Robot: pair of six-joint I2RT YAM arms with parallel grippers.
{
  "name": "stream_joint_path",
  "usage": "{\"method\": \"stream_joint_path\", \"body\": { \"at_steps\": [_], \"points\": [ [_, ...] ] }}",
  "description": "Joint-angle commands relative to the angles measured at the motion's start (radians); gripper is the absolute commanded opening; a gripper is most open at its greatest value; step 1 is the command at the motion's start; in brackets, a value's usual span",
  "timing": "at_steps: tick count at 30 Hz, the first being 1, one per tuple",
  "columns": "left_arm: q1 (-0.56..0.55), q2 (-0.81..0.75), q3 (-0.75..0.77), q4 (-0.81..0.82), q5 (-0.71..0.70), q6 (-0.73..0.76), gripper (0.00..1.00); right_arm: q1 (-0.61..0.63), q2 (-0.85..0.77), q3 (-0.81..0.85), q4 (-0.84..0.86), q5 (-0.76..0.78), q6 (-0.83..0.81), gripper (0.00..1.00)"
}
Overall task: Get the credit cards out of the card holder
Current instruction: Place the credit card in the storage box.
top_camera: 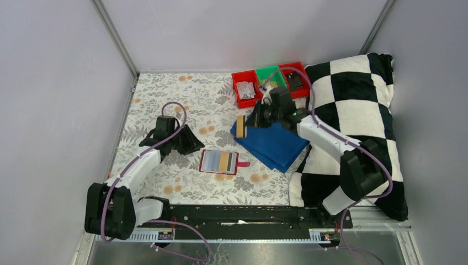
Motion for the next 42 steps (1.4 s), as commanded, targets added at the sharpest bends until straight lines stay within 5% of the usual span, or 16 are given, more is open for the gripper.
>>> {"method": "stream_joint_path", "body": {
  "at_steps": [1,10,22,42],
  "points": [
    [0.006,-0.075,0.075,-0.057,0.007,0.038,0.35,-0.074,-0.015,0.224,-0.264,0.213,-0.205,0.00],
    [0.006,-0.071,0.066,-0.032,0.087,0.054,0.36,-0.175,0.255,0.677,-0.452,0.596,-0.432,0.00],
    [0.006,-0.057,0.049,-0.032,0.086,0.077,0.36,-0.197,0.711,1.233,-0.502,0.852,-0.643,0.00],
    [0.006,0.023,0.059,0.002,0.095,0.051,0.36,-0.197,1.004,1.356,-0.392,0.897,-0.762,0.00]
  ]
}}
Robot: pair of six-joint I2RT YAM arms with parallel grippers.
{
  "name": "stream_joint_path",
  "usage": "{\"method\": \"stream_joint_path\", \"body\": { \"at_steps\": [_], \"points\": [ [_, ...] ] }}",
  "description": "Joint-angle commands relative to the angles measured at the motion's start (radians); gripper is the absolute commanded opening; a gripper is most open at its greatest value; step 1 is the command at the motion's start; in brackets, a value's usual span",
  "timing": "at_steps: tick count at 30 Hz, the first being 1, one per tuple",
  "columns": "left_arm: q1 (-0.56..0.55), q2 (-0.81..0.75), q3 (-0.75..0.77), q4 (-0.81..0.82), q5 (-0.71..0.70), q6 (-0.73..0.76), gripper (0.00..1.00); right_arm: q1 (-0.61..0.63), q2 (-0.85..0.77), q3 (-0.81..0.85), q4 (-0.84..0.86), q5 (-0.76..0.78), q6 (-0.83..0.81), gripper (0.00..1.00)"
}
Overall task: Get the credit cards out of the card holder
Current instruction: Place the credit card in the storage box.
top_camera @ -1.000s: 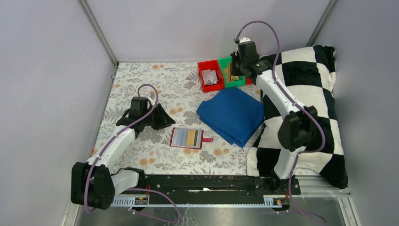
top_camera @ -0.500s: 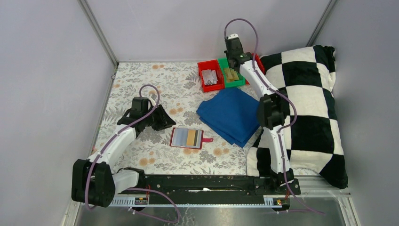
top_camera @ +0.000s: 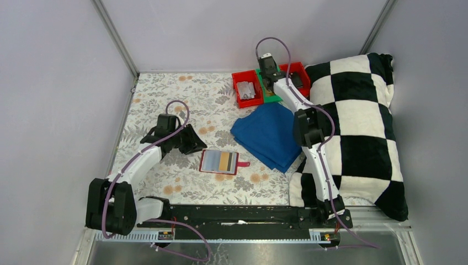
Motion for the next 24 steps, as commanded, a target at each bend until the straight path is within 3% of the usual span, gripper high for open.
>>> {"method": "stream_joint_path", "body": {
  "at_steps": [1,2,7,16,24],
  "points": [
    [0.006,0.008,0.012,0.041,0.014,-0.005,0.36,-0.004,0.012,0.059,0.031,0.010,-0.008,0.00],
    [0.006,0.009,0.012,0.041,0.014,-0.007,0.36,-0.003,0.009,0.060,0.029,0.000,0.013,0.02],
    [0.006,-0.003,0.012,0.040,0.015,-0.016,0.36,-0.001,-0.067,0.014,0.055,-0.090,0.085,0.41],
    [0.006,-0.070,0.003,0.024,0.010,-0.018,0.37,-0.002,-0.286,-0.012,0.031,-0.185,0.159,0.61],
    [0.006,-0.152,0.027,-0.035,-0.036,0.022,0.41,-0.001,-0.649,-0.366,0.048,-0.269,0.273,0.71]
  ]
}}
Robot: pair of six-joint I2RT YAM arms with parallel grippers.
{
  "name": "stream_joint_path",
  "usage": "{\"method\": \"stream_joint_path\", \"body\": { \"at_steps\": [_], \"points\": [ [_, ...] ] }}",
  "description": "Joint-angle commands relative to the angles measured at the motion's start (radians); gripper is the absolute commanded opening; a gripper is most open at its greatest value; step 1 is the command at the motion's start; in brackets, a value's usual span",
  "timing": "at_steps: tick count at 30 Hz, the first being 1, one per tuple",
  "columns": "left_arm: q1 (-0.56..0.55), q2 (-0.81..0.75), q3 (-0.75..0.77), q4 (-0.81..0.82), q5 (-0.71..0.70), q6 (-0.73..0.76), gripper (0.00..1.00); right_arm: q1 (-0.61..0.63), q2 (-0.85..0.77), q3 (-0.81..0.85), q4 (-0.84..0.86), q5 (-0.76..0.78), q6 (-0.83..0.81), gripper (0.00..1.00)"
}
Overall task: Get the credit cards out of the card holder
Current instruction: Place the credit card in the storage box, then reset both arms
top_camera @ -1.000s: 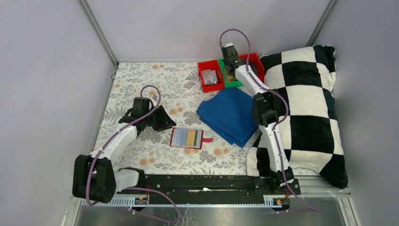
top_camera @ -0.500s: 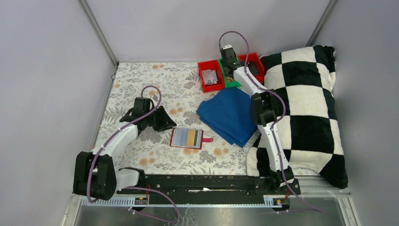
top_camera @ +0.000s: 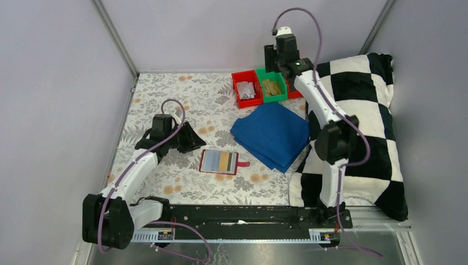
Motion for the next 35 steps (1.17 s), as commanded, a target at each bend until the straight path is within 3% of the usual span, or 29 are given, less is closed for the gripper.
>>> {"method": "stream_joint_path", "body": {
  "at_steps": [1,4,5,6,7,18,24,35],
  "points": [
    [0.005,-0.061,0.041,-0.034,-0.037,0.041,0.42,-0.001,-0.237,-0.182,0.025,-0.066,0.090,0.71],
    [0.006,-0.077,0.085,-0.060,-0.058,0.068,0.43,-0.001,-0.351,-0.324,0.033,-0.080,0.117,0.73],
    [0.006,-0.085,0.099,-0.065,-0.068,0.076,0.43,-0.002,-0.386,-0.367,0.036,-0.080,0.128,0.78],
    [0.006,-0.090,0.114,-0.072,-0.081,0.082,0.44,-0.001,-0.415,-0.402,0.037,-0.082,0.136,0.96],
    [0.006,-0.098,0.128,-0.074,-0.089,0.091,0.44,-0.001,-0.445,-0.438,0.035,-0.083,0.145,0.99],
    [0.006,-0.147,0.266,-0.089,-0.231,0.155,0.68,-0.001,-0.737,-0.789,0.094,-0.010,0.240,1.00],
    [0.007,-0.186,0.271,-0.079,-0.305,0.171,0.69,-0.001,-0.830,-0.908,0.109,0.071,0.321,1.00],
    [0.006,-0.302,0.233,-0.025,-0.395,0.160,0.70,-0.001,-0.913,-1.012,0.161,0.060,0.369,1.00]
  ]
}}
